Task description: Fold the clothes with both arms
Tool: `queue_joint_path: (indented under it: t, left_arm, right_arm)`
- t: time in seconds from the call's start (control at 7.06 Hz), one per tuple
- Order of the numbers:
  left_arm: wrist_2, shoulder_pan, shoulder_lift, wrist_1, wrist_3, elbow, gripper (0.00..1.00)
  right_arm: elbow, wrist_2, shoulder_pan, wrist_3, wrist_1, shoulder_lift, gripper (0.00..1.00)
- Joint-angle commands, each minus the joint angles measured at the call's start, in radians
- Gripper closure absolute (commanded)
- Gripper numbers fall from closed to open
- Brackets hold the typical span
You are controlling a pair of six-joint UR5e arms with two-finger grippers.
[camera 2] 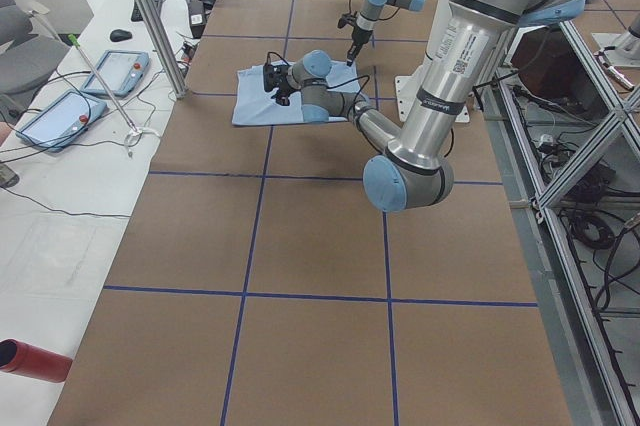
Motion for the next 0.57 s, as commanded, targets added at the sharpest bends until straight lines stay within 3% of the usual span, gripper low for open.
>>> queue_joint_path:
  t: [0.0, 0.28, 0.43]
  left_arm:
    - [-0.001, 0.024, 0.063, 0.051, -0.068, -0.110, 0.56]
    - [0.024, 0.165, 0.182, 0.244, -0.242, -0.328, 0.53]
    - [0.109, 0.277, 0.227, 0.328, -0.343, -0.398, 0.52]
  right_arm:
    - [0.034, 0.001, -0.017, 0.001, -0.001, -0.026, 1.00]
    - [0.053, 0.009, -0.028, 0.000, -0.001, -0.036, 1.00]
    - [0.065, 0.010, -0.034, 0.000, -0.002, -0.048, 1.00]
